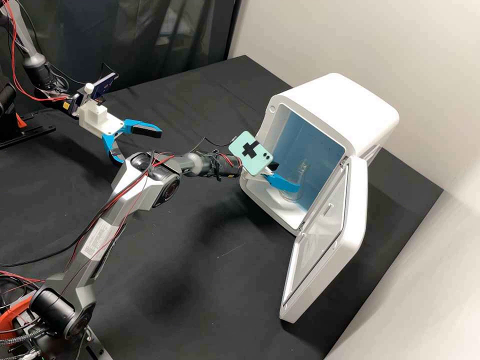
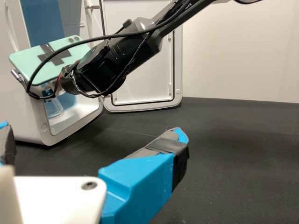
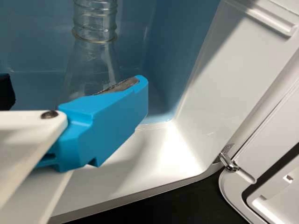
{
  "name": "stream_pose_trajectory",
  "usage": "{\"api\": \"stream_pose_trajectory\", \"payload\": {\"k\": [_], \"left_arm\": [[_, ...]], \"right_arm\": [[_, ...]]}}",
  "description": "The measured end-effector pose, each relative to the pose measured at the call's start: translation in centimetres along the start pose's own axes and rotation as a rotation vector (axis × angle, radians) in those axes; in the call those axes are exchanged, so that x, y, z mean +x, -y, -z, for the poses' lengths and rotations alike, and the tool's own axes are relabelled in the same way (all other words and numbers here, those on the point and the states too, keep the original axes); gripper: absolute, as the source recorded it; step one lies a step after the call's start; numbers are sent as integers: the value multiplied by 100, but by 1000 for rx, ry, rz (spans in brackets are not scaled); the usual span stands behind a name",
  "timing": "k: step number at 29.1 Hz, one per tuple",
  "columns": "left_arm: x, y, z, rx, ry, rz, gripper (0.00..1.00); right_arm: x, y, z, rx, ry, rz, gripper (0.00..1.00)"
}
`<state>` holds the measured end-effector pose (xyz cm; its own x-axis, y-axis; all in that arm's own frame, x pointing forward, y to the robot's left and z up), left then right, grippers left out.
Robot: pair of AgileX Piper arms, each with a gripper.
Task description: Take the flask out of the incubator
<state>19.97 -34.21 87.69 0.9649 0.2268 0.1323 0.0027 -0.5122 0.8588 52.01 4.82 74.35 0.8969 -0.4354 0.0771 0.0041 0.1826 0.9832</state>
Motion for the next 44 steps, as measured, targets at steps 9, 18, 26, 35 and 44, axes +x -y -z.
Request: {"api": "stream_pose_trajectory", "payload": {"k": [9,18,26,35,44], "left_arm": [[0,0,0,0,0,0,100],[0,0,0,0,0,0,100],[0,0,0,0,0,0,100],[0,0,0,0,0,0,100],[0,0,0,0,0,0,100]], "right_arm": [[0,0,0,15,0,0,0],[0,2,1,21,-1,2,0],[0,2,1,21,-1,2,0],[0,2,1,21,-1,2,0],[0,2,1,21,-1,2,0]]}}
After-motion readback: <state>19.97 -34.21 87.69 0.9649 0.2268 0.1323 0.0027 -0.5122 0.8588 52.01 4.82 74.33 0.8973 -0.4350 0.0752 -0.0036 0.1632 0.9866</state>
